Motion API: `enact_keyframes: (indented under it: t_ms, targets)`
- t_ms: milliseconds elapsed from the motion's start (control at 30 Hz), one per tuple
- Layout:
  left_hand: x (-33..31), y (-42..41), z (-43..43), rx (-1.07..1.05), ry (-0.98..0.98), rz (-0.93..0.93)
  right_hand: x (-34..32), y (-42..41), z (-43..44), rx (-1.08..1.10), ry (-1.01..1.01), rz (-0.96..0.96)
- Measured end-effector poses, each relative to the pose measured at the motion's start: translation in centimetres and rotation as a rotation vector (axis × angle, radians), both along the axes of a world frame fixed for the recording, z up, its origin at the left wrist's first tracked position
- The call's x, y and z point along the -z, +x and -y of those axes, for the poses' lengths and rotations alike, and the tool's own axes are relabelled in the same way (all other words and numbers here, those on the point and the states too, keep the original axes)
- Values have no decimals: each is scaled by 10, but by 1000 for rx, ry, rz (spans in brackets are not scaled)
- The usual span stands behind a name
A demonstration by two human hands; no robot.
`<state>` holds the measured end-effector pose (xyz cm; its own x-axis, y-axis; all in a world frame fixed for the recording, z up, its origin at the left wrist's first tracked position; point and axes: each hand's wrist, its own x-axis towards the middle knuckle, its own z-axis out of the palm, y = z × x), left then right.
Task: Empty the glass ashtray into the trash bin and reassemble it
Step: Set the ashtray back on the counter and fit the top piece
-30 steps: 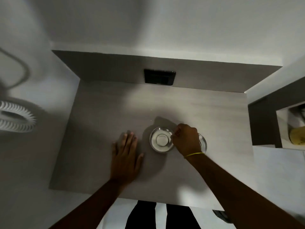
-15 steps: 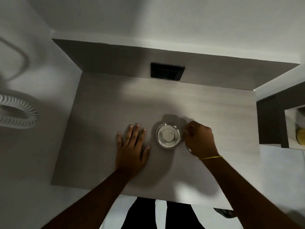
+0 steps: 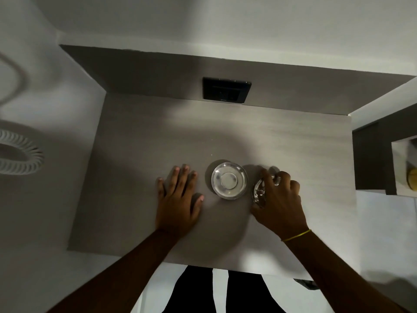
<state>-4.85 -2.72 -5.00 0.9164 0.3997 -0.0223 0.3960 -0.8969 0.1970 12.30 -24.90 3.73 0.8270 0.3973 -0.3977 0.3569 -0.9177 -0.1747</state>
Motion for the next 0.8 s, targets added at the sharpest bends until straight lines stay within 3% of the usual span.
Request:
enact_keyframes:
  t_ms: [433,800]
  targets:
    - [-2,1,1,-6,15,-25,-33,8,-50,-141,188,-59]
    - [-1,-1,2,-9,11,-11,-22,-4,-99,-327,41,-55]
